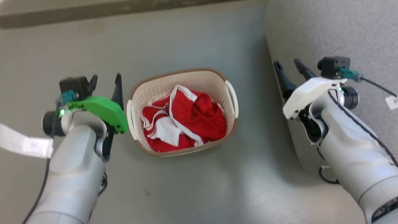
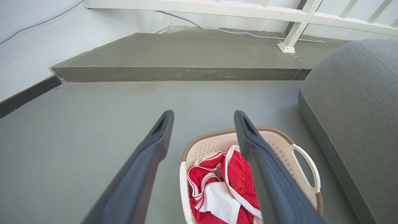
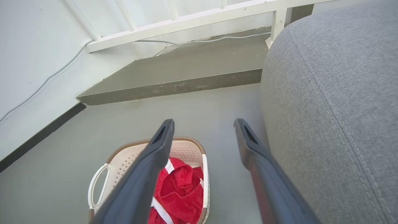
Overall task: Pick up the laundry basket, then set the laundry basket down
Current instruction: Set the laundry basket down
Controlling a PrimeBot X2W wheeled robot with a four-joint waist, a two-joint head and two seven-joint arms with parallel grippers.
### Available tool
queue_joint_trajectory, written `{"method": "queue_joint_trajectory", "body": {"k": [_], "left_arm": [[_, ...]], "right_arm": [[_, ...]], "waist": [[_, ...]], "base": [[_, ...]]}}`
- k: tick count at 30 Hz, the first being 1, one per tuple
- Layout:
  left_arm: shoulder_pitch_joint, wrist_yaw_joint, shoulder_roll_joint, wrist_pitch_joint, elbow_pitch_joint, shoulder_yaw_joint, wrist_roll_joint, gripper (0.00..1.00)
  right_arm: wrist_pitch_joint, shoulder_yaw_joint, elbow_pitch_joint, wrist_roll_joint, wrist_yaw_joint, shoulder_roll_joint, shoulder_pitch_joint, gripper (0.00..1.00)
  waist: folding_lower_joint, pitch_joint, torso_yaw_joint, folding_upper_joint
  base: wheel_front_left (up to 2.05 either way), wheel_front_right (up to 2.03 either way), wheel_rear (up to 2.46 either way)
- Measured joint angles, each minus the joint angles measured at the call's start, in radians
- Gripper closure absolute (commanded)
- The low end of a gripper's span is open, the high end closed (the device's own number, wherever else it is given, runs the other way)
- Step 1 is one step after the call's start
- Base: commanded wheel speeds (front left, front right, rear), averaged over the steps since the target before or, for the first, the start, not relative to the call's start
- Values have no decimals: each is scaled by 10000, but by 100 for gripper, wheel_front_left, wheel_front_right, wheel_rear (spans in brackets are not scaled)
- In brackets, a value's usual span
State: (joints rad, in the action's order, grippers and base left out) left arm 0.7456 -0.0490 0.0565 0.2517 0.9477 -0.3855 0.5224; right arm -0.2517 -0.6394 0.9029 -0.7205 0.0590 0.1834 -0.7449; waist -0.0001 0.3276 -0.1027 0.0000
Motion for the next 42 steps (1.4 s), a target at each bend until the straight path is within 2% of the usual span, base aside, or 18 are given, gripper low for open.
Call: {"method": "queue_joint_trajectory", "body": {"k": [21,29,37,42], "left_arm": [[-3010,976,303,0,-3572,704,-1011,0],[-4404,1254,290,0,-4592,947,-1160,0],[-5669,1377,286,0,-5336,1037,-1250,0],[-6212,1461,274,0,-5843,1225,-1298,0]], "right_arm": [[-2,1122,-2780,1747,-1317,418,2225,0],[-2,1283,-3501,2222,-1436,583,3367,0],[-2,1434,-4151,2483,-1662,625,4476,0],[-2,1544,-4625,2591,-1682,619,4968,0]], "waist": [[0,-2297,-193,0],[0,-2913,-171,0],[0,-3407,-135,0],[0,-3611,-112,0]], "base": [[0,0,0],[0,0,0],[0,0,0],[0,0,0]]}}
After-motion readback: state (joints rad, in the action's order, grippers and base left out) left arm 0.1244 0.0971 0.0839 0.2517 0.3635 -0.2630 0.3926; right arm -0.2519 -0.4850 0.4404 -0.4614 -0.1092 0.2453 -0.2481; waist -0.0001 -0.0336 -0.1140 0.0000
